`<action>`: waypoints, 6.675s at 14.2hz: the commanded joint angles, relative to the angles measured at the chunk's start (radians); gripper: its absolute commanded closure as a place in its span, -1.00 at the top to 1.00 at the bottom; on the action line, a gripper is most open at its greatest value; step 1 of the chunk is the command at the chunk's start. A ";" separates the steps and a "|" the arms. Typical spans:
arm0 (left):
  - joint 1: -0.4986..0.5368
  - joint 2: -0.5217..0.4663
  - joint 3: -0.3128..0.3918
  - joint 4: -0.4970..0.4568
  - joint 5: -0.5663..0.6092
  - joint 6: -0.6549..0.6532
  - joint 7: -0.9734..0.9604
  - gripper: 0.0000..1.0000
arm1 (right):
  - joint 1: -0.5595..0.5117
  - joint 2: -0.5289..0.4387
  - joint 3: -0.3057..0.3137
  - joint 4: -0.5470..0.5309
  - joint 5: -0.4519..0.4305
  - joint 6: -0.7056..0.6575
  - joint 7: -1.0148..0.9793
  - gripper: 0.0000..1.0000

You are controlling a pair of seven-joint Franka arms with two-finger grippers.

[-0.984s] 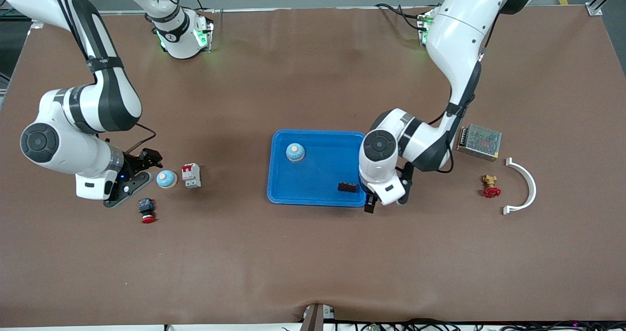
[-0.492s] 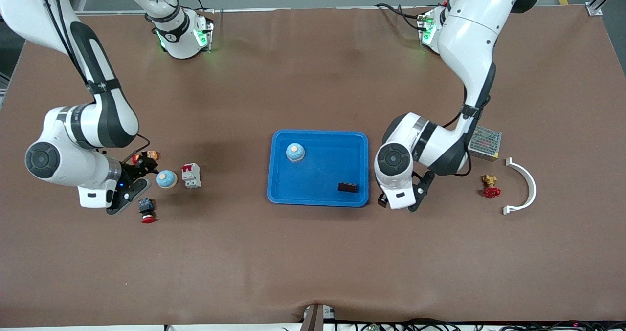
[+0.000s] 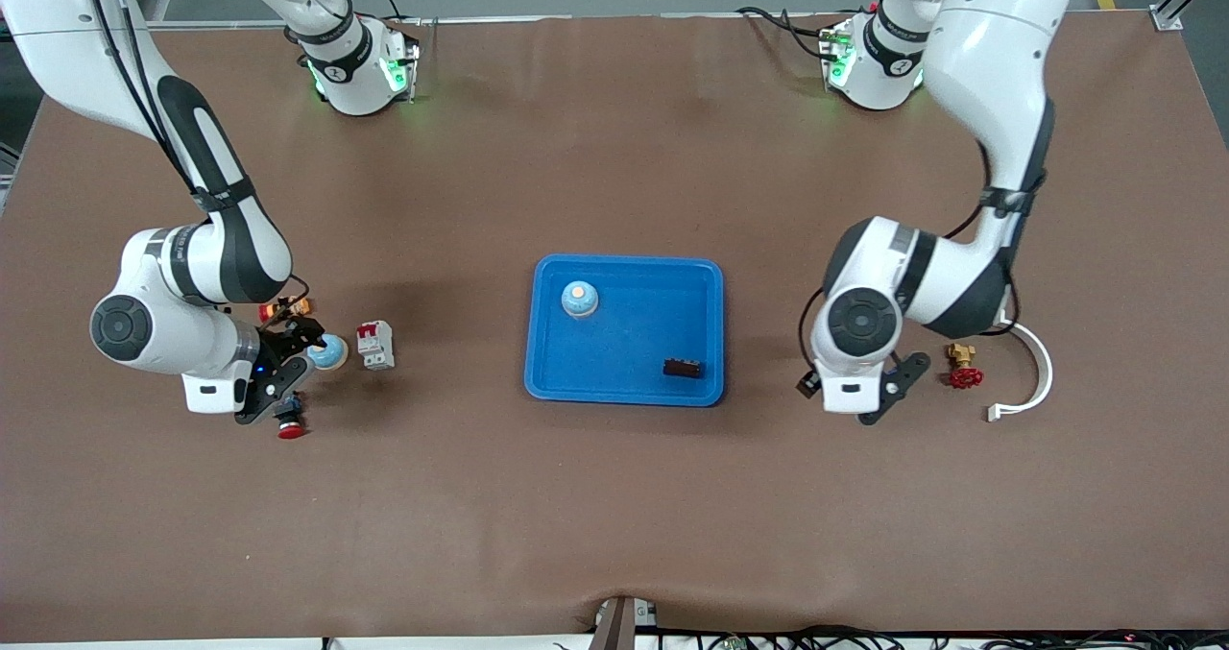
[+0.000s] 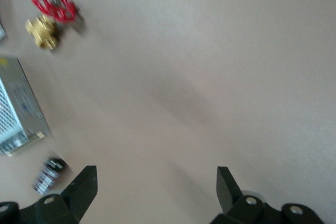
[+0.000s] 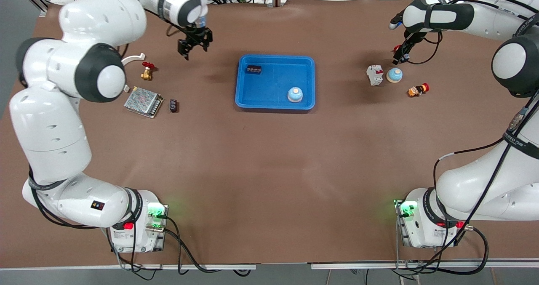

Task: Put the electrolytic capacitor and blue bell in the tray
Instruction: 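Reach the right gripper to the second bell while the left gripper releases the capacitor, then grasp the second bell with the right gripper while the left gripper reaches another capacitor, then carry the bell to the tray with the right gripper while the left gripper descends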

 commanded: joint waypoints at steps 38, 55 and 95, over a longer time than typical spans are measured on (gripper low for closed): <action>0.158 -0.199 -0.051 -0.387 -0.012 0.427 0.408 1.00 | -0.033 -0.020 0.017 -0.224 -0.023 0.264 -0.031 1.00; 0.251 -0.311 -0.080 -0.713 0.042 0.663 0.491 1.00 | -0.037 0.019 0.017 -0.218 -0.023 0.292 -0.030 0.13; 0.360 -0.398 -0.152 -1.028 0.074 0.884 0.423 1.00 | 0.569 0.124 0.064 0.308 0.020 0.060 1.286 0.11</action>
